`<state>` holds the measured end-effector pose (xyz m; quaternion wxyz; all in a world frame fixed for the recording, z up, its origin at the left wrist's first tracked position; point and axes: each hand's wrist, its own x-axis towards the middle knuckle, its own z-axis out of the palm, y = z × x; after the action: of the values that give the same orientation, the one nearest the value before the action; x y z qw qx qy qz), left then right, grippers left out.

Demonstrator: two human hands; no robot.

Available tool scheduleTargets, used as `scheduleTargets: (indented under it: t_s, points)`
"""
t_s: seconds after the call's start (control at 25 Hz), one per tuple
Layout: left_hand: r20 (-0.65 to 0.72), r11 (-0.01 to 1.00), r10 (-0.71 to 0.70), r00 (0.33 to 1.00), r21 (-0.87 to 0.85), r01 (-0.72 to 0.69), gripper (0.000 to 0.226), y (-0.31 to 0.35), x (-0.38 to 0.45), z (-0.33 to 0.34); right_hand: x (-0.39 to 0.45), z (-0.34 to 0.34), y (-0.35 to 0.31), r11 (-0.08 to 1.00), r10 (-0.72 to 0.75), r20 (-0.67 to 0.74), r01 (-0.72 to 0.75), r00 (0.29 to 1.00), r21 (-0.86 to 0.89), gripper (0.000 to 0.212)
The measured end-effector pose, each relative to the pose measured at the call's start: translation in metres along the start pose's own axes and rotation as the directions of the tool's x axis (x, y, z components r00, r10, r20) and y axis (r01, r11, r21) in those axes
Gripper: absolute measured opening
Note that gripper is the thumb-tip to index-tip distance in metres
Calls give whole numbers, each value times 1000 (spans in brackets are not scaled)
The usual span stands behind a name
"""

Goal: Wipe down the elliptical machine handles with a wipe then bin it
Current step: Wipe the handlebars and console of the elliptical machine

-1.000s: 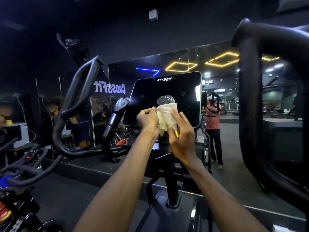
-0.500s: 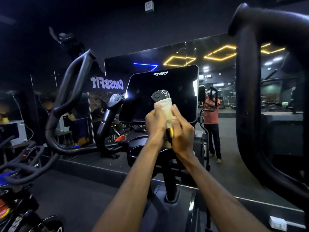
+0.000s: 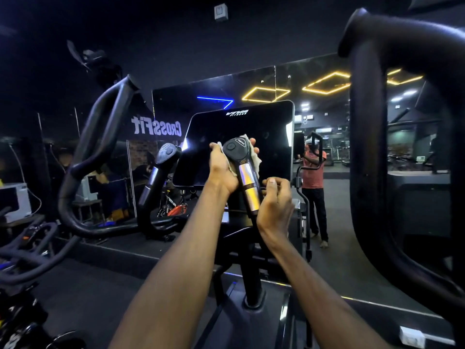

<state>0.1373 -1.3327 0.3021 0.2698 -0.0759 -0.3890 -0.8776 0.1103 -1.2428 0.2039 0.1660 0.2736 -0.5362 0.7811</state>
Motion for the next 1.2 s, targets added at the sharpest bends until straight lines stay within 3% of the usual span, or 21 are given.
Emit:
scheduleTargets:
  t_s: [0.16,0.28,0.44,0.56,0.64,0.76,0.88,1.04,1.2]
  points:
    - [163,990,80,983,-126,-60,72,-3,10,-15,1,3,6,998,-41,10,42,999,-53,32]
    - [264,998,-30,964,-45,44,73,-12,9,-24,4,6,14,996,-40,35,43,999,-73,32]
    - [187,1000,-5,982,24,0,79,-18,5,-21,4,4,10,997,-24,3,24,1000,-77,36]
    - [100,990,24,995,133,-38,85,-42,-19,-25,5,1,5,994,105,-71,-104,992,19,35]
    - [-42,972,130,991,204,-119,76,-75,-39,-37,8,0,7,962,246,-113,-229,963,149,33]
    - [-175,878,333,927,417,-236,60,-112,-58,-50,19,2,19,830,478,-80,-419,875,368,31]
    - [-172,815,461,871,470,-338,52,-113,-57,-46,28,-1,35,674,633,51,-582,773,454,33]
    - [-100,614,654,750,650,-449,36,-136,-77,-42,25,-13,44,584,703,134,-674,699,453,39]
    - [-73,580,660,748,682,-445,39,-161,-89,-53,22,-21,37,527,736,156,-702,659,479,38]
